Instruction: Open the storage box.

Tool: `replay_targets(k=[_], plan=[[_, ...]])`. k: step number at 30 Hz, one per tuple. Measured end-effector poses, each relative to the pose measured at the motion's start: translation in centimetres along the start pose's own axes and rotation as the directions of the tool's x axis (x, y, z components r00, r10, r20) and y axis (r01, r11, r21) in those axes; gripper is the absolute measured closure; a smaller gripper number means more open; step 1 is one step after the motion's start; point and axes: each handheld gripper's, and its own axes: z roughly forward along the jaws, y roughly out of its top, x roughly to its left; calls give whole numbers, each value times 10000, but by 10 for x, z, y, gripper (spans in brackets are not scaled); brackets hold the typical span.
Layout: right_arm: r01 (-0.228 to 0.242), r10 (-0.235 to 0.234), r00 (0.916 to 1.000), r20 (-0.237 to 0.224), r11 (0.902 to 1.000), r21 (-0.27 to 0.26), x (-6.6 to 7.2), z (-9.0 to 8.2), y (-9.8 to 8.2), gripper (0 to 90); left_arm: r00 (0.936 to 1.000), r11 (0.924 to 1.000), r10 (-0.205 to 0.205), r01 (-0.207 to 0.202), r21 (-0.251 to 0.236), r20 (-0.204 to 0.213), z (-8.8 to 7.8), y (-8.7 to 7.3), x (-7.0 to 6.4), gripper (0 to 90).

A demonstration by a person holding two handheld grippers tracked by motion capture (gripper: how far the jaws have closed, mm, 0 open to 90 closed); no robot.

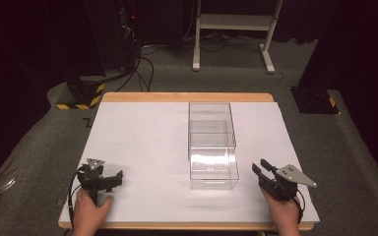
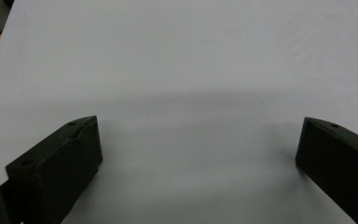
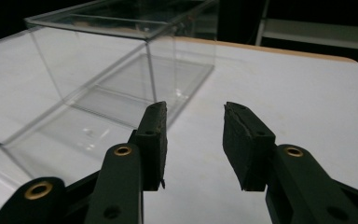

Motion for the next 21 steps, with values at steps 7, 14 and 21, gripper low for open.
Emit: replay_targets(k=[7,14,21], plan=[[363,-410,9972,628,9965,747,-7,5,-15,546,10000,10000,-1,1,4,3,0,0,0,5],[437,-692,9926,1000,9705,2372,-12,22,-25,395,10000,10000,-4,4,13,12,0,0,0,5],[490,-843,9921,932,9424,3310,-11,32,-24,334,10000,10000,-4,4,-5,2,0,0,0,5]])
